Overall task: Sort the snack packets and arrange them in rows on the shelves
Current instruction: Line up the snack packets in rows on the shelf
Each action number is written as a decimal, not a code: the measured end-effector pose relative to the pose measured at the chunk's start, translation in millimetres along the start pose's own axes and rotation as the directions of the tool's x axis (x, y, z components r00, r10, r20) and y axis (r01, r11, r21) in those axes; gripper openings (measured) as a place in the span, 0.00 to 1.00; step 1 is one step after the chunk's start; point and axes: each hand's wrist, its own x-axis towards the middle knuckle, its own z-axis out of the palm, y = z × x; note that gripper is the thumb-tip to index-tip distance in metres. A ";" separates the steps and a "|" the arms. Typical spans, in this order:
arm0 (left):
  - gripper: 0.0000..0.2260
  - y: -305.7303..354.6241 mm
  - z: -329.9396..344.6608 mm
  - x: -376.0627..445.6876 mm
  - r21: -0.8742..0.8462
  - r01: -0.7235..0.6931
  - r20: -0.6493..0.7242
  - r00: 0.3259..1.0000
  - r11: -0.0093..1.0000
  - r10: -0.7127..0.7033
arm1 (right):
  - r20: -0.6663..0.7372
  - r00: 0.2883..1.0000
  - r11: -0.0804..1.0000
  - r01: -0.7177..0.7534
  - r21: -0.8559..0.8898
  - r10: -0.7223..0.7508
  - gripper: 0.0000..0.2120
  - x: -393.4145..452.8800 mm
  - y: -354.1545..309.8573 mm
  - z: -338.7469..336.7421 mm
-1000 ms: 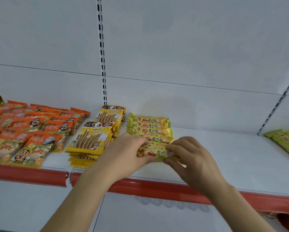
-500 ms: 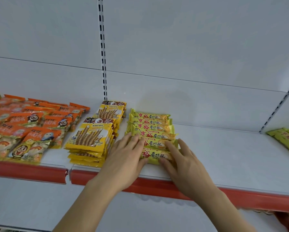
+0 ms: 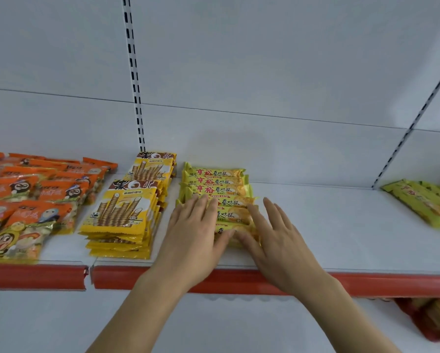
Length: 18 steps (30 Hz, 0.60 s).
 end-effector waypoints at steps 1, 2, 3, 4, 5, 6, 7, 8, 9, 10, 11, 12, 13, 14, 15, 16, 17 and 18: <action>0.41 5.2 0.6 2.3 -0.014 -0.014 -0.030 0.999 1.000 0.014 | -0.014 1.000 1.000 -0.025 -0.013 0.025 0.43 -3.1 2.0 -2.5; 0.38 10.6 1.8 5.5 -0.016 -0.032 -0.074 0.997 0.999 0.030 | -0.031 0.998 0.999 -0.047 -0.027 0.046 0.43 -6.8 4.1 -5.7; 0.34 16.8 3.5 10.1 -0.007 -0.048 -0.121 0.992 0.999 0.046 | -0.049 0.997 0.997 -0.064 -0.042 0.062 0.42 -11.4 7.9 -8.3; 0.32 24.0 6.1 14.8 0.000 -0.056 -0.162 0.985 0.998 0.056 | -0.063 0.995 0.995 -0.076 -0.060 0.072 0.40 -16.5 13.6 -10.2; 0.32 33.1 8.0 18.0 -0.005 -0.061 -0.165 0.984 0.998 0.059 | -0.066 0.994 0.993 -0.088 -0.083 0.083 0.39 -22.3 21.0 -13.0; 0.32 43.9 8.9 19.7 -0.010 -0.067 -0.162 0.985 0.998 0.064 | -0.060 0.993 0.989 -0.106 -0.107 0.100 0.38 -28.3 29.9 -15.9; 0.33 55.1 11.6 20.6 -0.012 -0.079 -0.165 0.983 0.997 0.076 | -0.059 0.991 0.984 -0.127 -0.126 0.120 0.37 -34.1 39.1 -20.3; 0.33 66.8 14.4 21.0 -0.010 -0.090 -0.163 0.983 0.996 0.087 | -0.064 0.988 0.979 -0.147 -0.141 0.139 0.38 -39.7 48.6 -24.9; 0.34 81.2 16.0 21.6 -0.009 -0.096 -0.145 0.985 0.995 0.094 | -0.068 0.985 0.974 -0.165 -0.154 0.156 0.39 -45.6 58.6 -31.0; 0.34 97.1 17.1 22.0 -0.005 -0.101 -0.121 0.988 0.995 0.100 | -0.068 0.983 0.970 -0.180 -0.163 0.171 0.40 -52.0 69.0 -37.1; 0.34 114.3 18.8 23.3 0.001 -0.106 -0.096 0.990 0.994 0.105 | -0.062 0.981 0.967 -0.191 -0.166 0.183 0.40 -58.8 81.2 -42.2; 0.34 131.5 21.7 25.2 0.012 -0.112 -0.067 0.991 0.994 0.112 | -0.056 0.980 0.966 -0.200 -0.165 0.193 0.41 -65.9 94.2 -47.7; 0.34 149.5 25.0 27.4 0.026 -0.113 -0.037 0.993 0.993 0.114 | -0.053 0.977 0.964 -0.210 -0.165 0.204 0.42 -73.7 109.1 -52.5; 0.34 167.9 28.9 30.1 0.036 -0.114 -0.017 0.993 0.993 0.115 | -0.055 0.975 0.961 -0.220 -0.165 0.214 0.42 -81.6 124.6 -58.1; 0.34 187.0 33.3 33.6 0.038 -0.118 -0.004 0.993 0.992 0.118 | -0.060 0.973 0.959 -0.231 -0.161 0.225 0.43 -90.2 141.4 -63.9; 0.34 207.4 37.9 37.2 0.034 -0.123 0.007 0.992 0.992 0.123 | -0.059 0.970 0.957 -0.244 -0.157 0.238 0.42 -98.9 159.7 -69.8; 0.34 228.8 44.2 41.4 0.027 -0.132 0.017 0.991 0.991 0.132 | -0.054 0.965 0.953 -0.262 -0.155 0.256 0.40 -107.3 179.3 -77.0; 0.33 250.2 49.9 45.4 0.024 -0.147 0.030 0.989 0.989 0.146 | -0.045 0.960 0.947 -0.280 -0.160 0.276 0.38 -115.0 199.5 -83.9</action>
